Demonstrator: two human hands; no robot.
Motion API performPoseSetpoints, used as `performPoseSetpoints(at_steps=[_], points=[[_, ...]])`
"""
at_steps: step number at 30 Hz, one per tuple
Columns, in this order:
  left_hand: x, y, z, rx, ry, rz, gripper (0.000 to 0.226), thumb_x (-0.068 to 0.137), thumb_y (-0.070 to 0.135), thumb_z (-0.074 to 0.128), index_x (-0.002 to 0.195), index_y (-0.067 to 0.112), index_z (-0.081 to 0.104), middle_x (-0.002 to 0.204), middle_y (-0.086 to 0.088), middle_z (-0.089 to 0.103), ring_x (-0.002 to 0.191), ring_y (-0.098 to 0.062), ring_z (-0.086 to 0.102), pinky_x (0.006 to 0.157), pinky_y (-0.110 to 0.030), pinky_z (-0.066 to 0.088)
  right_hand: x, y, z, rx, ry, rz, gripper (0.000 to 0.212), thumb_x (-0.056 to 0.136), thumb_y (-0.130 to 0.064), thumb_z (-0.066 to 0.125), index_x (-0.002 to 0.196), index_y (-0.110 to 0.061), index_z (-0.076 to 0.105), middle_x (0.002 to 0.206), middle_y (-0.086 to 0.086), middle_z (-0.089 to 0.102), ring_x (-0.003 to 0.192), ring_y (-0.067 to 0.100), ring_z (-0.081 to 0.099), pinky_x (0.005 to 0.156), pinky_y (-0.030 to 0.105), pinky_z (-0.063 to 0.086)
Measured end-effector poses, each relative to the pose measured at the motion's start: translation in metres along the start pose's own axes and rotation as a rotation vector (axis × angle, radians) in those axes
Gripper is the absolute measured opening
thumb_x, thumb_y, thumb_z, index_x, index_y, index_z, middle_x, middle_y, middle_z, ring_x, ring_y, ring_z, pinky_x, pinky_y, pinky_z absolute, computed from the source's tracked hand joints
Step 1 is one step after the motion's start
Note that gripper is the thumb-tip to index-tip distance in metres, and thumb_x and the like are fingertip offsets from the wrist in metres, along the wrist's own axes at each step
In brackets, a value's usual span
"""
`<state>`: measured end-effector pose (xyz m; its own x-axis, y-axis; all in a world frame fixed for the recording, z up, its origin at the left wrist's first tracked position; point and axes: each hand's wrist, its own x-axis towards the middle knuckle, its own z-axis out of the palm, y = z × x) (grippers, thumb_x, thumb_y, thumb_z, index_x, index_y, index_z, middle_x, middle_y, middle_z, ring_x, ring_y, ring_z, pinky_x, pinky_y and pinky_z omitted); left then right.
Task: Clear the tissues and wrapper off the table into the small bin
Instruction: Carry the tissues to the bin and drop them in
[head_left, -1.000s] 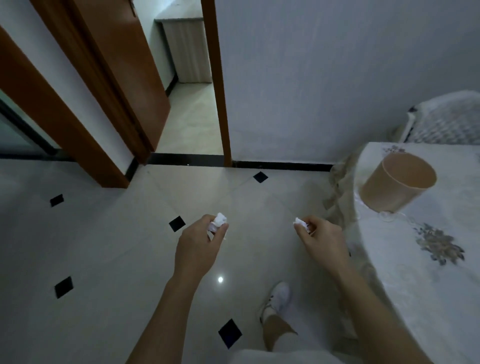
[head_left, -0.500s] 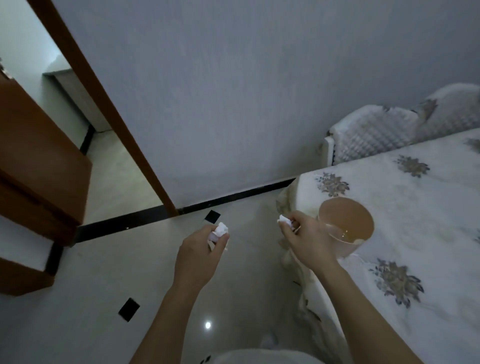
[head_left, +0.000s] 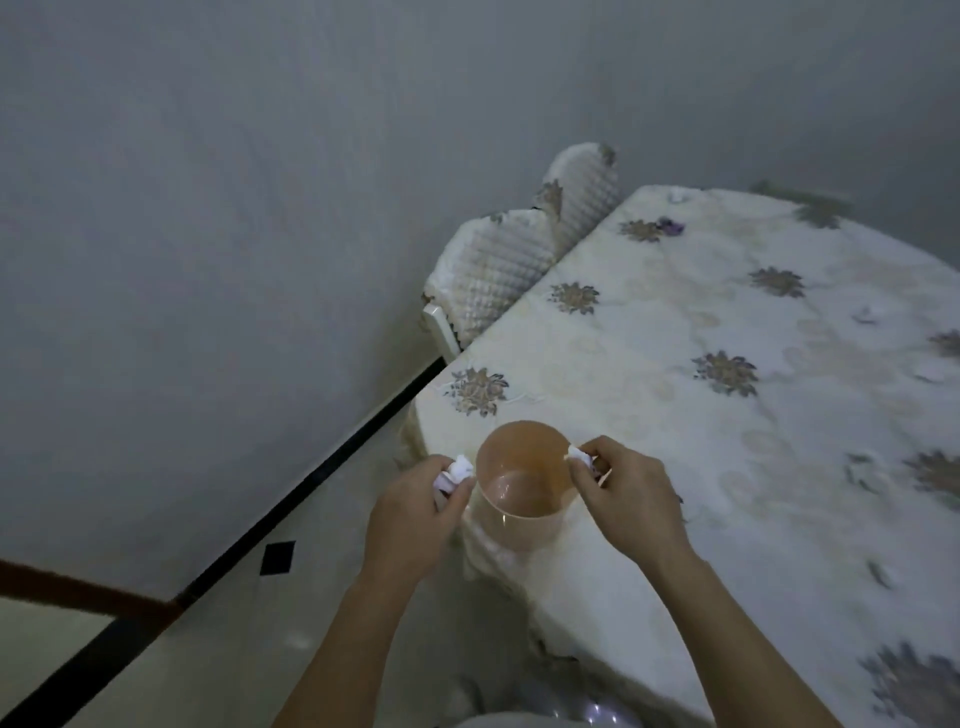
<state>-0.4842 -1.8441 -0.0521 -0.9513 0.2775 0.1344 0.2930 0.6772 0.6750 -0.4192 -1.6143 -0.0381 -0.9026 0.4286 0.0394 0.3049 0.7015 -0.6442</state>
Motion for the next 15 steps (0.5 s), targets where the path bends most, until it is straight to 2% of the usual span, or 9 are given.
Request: performPoseSetpoints(at_steps=[3, 7, 12, 15], points=[[0.023, 0.006, 0.009, 0.029, -0.070, 0.065, 0.014, 0.089, 0.044, 0.063, 0.091, 0.030, 0.061, 0.073, 0.012, 0.061, 0.065, -0.006, 0.055, 0.057, -0.030, 0.047, 0.000, 0.001, -0.004, -0.038, 0.042, 0.040, 0.025, 0.094, -0.048, 0.051, 0.088, -0.029, 0.067, 0.075, -0.010, 0.066, 0.071, 0.014, 0.061, 0.061, 0.032, 0.050], [0.039, 0.006, 0.015, 0.057, -0.129, 0.171, 0.016, 0.088, 0.046, 0.060, 0.091, 0.030, 0.061, 0.079, 0.011, 0.061, 0.069, -0.007, 0.054, 0.057, -0.027, 0.044, 0.003, -0.003, 0.002, -0.105, 0.054, 0.047, 0.023, 0.095, -0.047, 0.049, 0.093, -0.031, 0.066, 0.082, -0.009, 0.069, 0.077, 0.016, 0.063, 0.065, 0.035, 0.052], [0.055, 0.011, 0.019, 0.118, -0.155, 0.174, 0.021, 0.087, 0.047, 0.061, 0.093, 0.027, 0.062, 0.082, 0.009, 0.062, 0.073, -0.012, 0.056, 0.058, -0.029, 0.042, 0.010, -0.015, 0.014, -0.232, 0.049, -0.005, 0.026, 0.096, -0.049, 0.043, 0.099, -0.030, 0.061, 0.090, -0.009, 0.067, 0.083, 0.019, 0.062, 0.064, 0.036, 0.051], [0.066, 0.013, 0.025, 0.230, -0.175, 0.206, 0.031, 0.086, 0.055, 0.060, 0.100, 0.028, 0.062, 0.090, 0.008, 0.061, 0.084, -0.017, 0.059, 0.067, -0.036, 0.049, 0.014, -0.022, 0.016, -0.281, 0.061, -0.025, 0.025, 0.098, -0.045, 0.042, 0.105, -0.028, 0.060, 0.096, -0.007, 0.066, 0.085, 0.022, 0.062, 0.065, 0.035, 0.051]])
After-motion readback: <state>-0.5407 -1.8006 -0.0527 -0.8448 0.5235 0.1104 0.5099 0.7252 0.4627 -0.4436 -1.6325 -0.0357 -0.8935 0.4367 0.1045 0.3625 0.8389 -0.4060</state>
